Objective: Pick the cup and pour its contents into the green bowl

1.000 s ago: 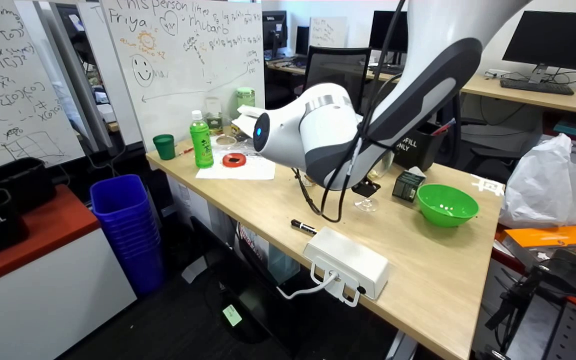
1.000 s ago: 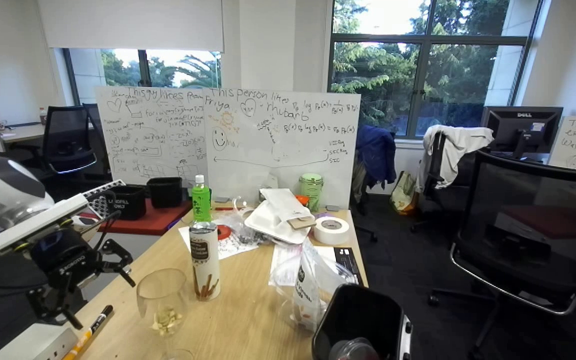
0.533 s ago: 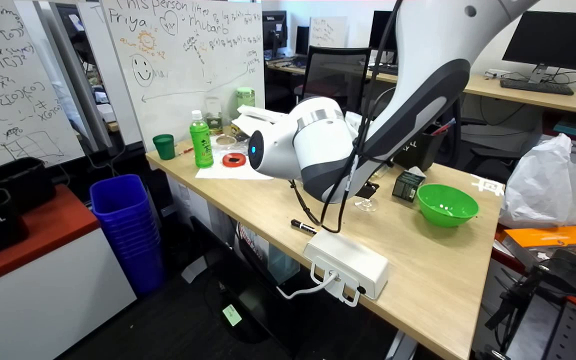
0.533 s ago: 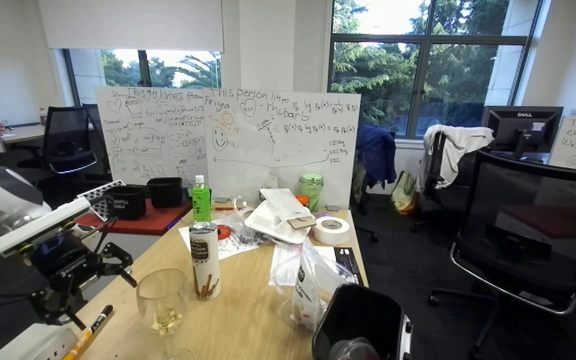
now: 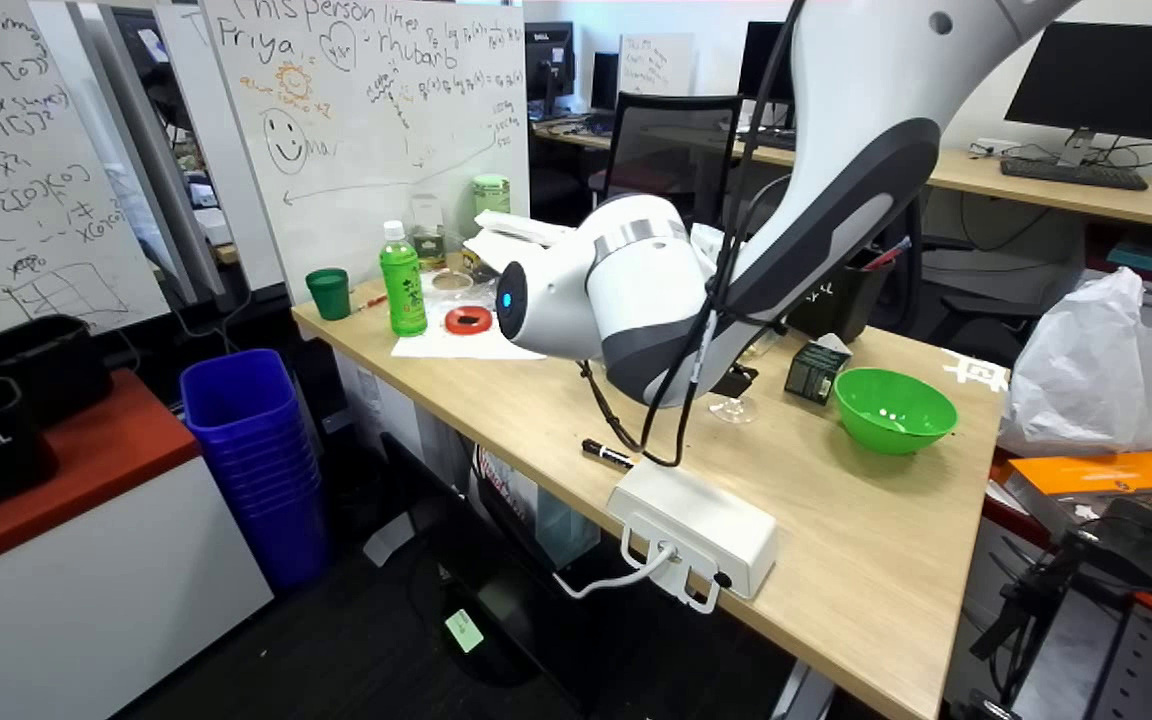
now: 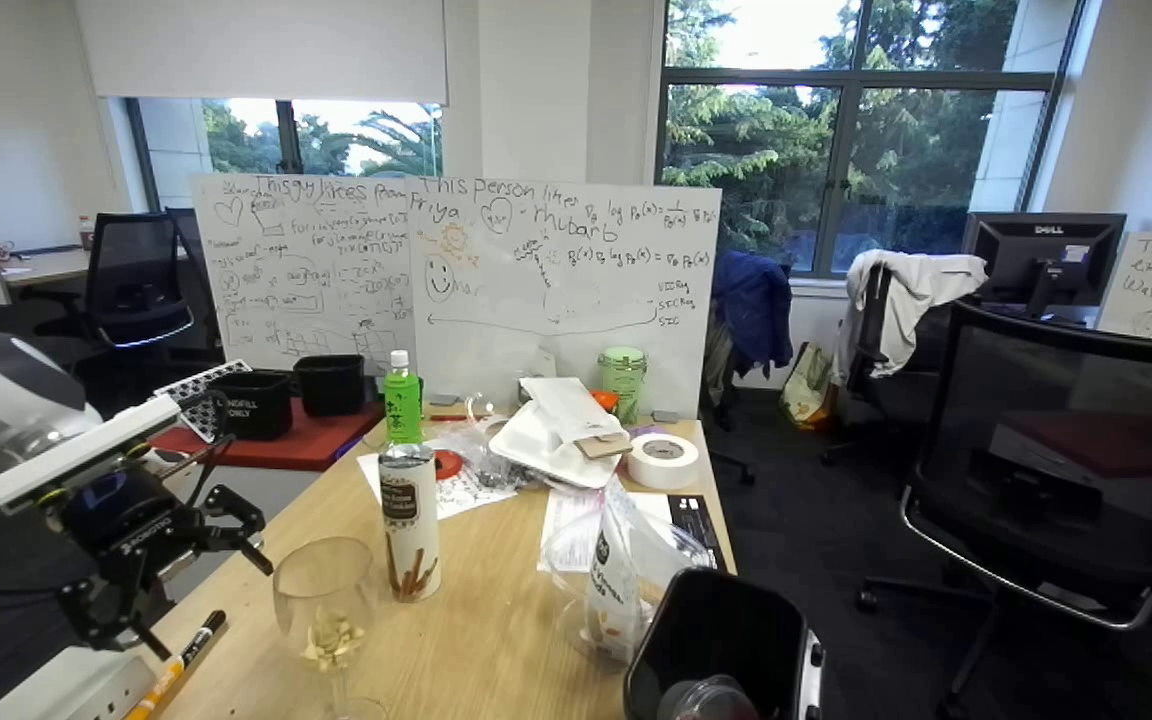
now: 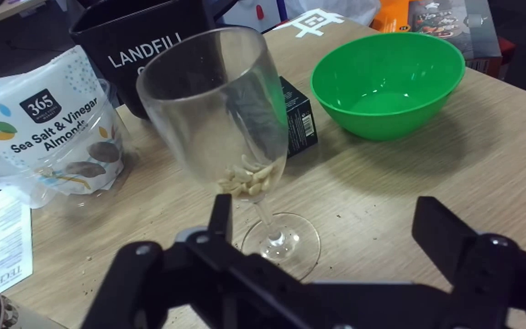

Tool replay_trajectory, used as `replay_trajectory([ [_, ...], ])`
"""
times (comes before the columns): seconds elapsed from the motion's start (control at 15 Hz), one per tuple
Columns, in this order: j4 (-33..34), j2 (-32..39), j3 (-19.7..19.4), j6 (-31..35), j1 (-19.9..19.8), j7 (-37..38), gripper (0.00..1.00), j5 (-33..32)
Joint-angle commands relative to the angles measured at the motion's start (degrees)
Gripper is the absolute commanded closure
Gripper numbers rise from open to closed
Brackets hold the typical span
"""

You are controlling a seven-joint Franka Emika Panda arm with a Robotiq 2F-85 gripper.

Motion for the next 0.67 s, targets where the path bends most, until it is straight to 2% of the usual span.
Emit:
replay_trajectory([
  [0.0,0.29,0.68,0.45,-1.08,-0.33,-0.71,0.0,-2.86],
  [0.33,0.83,2.75,0.12,-2.35,-0.47,-6.09,0.0,-9.8],
  [0.6,1.83,5.26,0.41,-5.56,-1.51,-10.63,0.0,-10.57],
])
